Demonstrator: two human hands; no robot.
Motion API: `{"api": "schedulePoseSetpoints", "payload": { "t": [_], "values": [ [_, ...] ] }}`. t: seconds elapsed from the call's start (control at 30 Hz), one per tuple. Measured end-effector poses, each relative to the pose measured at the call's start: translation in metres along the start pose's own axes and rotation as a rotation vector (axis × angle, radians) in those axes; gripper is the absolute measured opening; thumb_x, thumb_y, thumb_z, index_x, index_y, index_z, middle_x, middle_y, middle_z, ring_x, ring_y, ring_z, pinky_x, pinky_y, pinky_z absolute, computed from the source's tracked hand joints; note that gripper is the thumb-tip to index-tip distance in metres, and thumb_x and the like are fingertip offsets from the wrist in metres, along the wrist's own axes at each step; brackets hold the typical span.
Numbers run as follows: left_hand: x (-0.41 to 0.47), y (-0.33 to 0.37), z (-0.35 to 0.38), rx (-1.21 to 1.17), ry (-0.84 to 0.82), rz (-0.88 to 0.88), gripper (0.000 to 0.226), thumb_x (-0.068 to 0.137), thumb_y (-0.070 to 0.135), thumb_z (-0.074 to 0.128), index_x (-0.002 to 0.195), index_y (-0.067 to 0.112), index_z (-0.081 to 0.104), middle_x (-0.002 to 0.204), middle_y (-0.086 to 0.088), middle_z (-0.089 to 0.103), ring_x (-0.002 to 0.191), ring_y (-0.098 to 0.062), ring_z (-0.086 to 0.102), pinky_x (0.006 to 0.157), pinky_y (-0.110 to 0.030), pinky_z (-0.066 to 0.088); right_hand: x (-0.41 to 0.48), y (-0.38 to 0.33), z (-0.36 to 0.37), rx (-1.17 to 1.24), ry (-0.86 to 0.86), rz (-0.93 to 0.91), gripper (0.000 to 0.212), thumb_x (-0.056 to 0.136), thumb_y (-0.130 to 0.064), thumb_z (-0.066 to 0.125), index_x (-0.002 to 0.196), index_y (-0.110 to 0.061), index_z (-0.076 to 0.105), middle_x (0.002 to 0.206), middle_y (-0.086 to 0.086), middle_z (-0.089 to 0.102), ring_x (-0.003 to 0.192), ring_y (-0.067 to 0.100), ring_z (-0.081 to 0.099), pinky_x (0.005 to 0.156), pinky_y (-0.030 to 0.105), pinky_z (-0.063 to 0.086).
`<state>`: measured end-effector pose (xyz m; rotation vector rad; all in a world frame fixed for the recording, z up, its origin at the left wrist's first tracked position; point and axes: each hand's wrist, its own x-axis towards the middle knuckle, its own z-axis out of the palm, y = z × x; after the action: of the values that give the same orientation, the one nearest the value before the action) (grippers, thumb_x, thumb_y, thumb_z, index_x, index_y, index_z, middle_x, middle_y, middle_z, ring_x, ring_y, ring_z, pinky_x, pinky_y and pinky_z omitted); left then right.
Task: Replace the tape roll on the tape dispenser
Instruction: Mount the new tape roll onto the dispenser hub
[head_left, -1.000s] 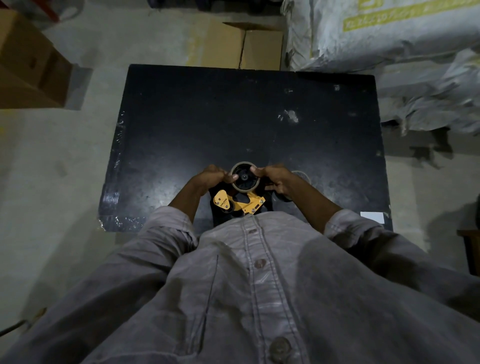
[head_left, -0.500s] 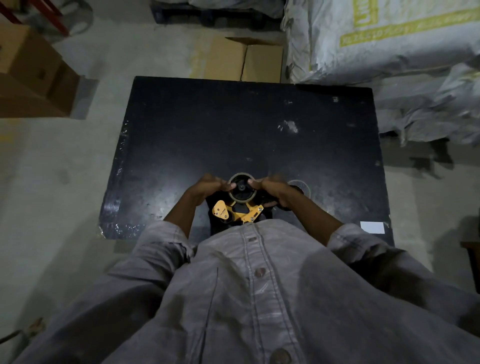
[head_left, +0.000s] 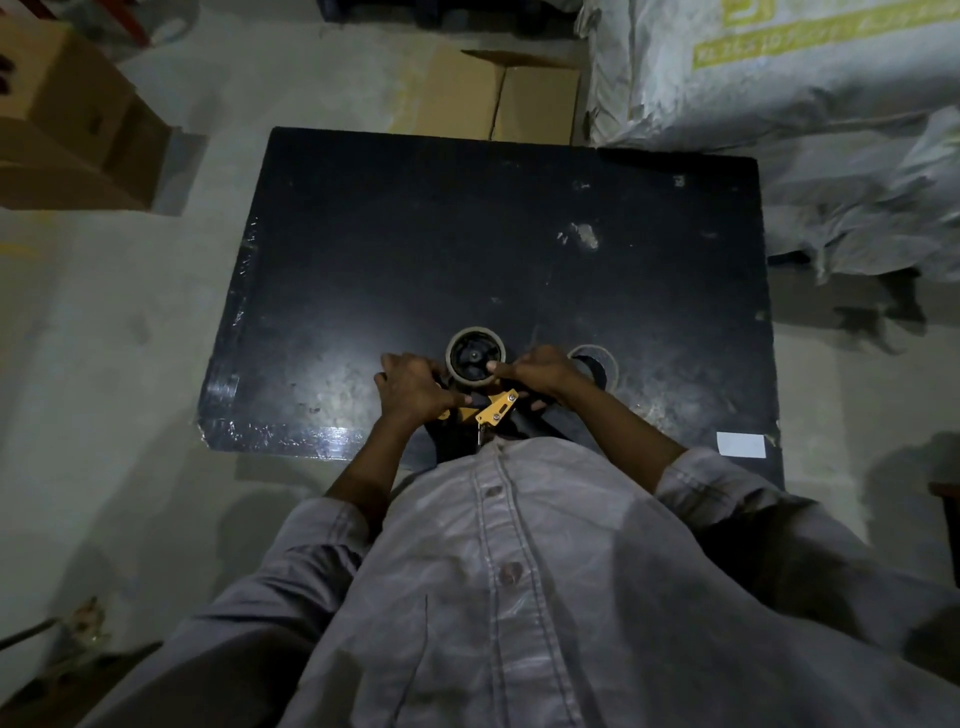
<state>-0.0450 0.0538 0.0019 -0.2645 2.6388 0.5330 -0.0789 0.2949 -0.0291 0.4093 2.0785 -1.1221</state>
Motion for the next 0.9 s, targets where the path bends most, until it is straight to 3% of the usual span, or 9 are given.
{"api": "schedulePoseSetpoints", "payload": {
  "t": [0.13, 0.27, 0.47, 0.6, 0.67, 0.73, 0.83, 0.9],
  "values": [
    [-0.013, 0.009, 0.015, 0.144, 0.134, -0.024, 0.042, 0.076, 0.065, 0.084, 0.094, 0.027, 0.087, 0.118, -0.001, 0.071, 0.128, -0.032, 0.045, 0.102, -0.046, 0.041, -0.001, -0.001, -0.001, -0.033, -0.026, -0.016, 0.071, 0.093, -0.07, 0.084, 0.097, 0.0, 0.084, 0.068, 0.005, 0.075, 0.068, 0.018, 0.075, 0.068, 0.039, 0.067],
    [-0.025, 0.012, 0.028, 0.211, 0.27, -0.026, 0.028, 0.089, 0.045, 0.072, 0.093, 0.023, 0.089, 0.124, -0.003, 0.076, 0.129, -0.033, 0.048, 0.104, -0.049, 0.038, 0.0, 0.0, -0.002, -0.014, -0.057, -0.033, 0.076, 0.092, -0.071, 0.084, 0.107, 0.002, 0.084, 0.094, 0.02, 0.085, 0.077, 0.021, 0.077, 0.076, 0.051, 0.072],
    [-0.031, 0.009, 0.039, 0.138, 0.365, -0.039, 0.022, 0.088, 0.035, 0.069, 0.086, 0.025, 0.088, 0.12, -0.002, 0.078, 0.128, -0.033, 0.05, 0.105, -0.052, 0.039, -0.001, 0.008, -0.007, 0.018, -0.09, -0.041, 0.062, 0.096, -0.063, 0.085, 0.111, -0.003, 0.085, 0.085, 0.009, 0.077, 0.078, 0.021, 0.07, 0.069, 0.037, 0.06],
    [-0.035, 0.009, 0.044, 0.113, 0.415, -0.028, 0.031, 0.086, 0.034, 0.058, 0.079, 0.021, 0.085, 0.12, -0.005, 0.078, 0.128, -0.034, 0.051, 0.106, -0.053, 0.037, -0.007, 0.019, -0.008, 0.001, -0.16, -0.08, 0.051, 0.094, -0.064, 0.087, 0.123, -0.022, 0.083, 0.1, -0.003, 0.083, 0.087, 0.013, 0.076, 0.07, 0.032, 0.063],
    [-0.037, 0.007, 0.048, 0.126, 0.466, 0.005, 0.041, 0.086, 0.037, 0.048, 0.077, 0.021, 0.084, 0.12, -0.005, 0.077, 0.128, -0.034, 0.052, 0.109, -0.056, 0.035, -0.011, 0.031, -0.005, 0.022, -0.19, -0.082, 0.059, 0.09, -0.06, 0.093, 0.133, -0.023, 0.076, 0.111, -0.008, 0.084, 0.1, 0.007, 0.077, 0.077, 0.027, 0.062],
    [-0.039, 0.004, 0.051, 0.161, 0.507, 0.038, 0.043, 0.086, 0.04, 0.046, 0.077, 0.023, 0.084, 0.123, -0.003, 0.075, 0.131, -0.033, 0.052, 0.112, -0.058, 0.032, -0.016, 0.048, 0.001, 0.018, -0.206, -0.092, 0.052, 0.091, -0.053, 0.095, 0.129, -0.022, 0.076, 0.111, -0.012, 0.083, 0.102, -0.002, 0.077, 0.085, 0.018, 0.06],
    [-0.041, 0.002, 0.056, 0.176, 0.517, 0.06, 0.04, 0.088, 0.044, 0.05, 0.079, 0.025, 0.084, 0.131, -0.001, 0.071, 0.138, -0.033, 0.048, 0.115, -0.06, 0.027, -0.021, 0.075, 0.019, -0.002, -0.256, -0.141, 0.054, 0.092, -0.063, 0.09, 0.125, -0.021, 0.082, 0.116, -0.008, 0.086, 0.115, 0.003, 0.078, 0.108, 0.03, 0.061],
    [-0.043, 0.002, 0.059, 0.188, 0.51, 0.082, 0.037, 0.089, 0.047, 0.055, 0.084, 0.027, 0.086, 0.136, 0.0, 0.067, 0.142, -0.033, 0.045, 0.115, -0.062, 0.028, -0.031, 0.076, 0.021, 0.003, -0.311, -0.15, 0.041, 0.101, -0.057, 0.084, 0.123, -0.023, 0.083, 0.11, -0.012, 0.087, 0.106, -0.004, 0.078, 0.097, 0.021, 0.061]
  ]
}}
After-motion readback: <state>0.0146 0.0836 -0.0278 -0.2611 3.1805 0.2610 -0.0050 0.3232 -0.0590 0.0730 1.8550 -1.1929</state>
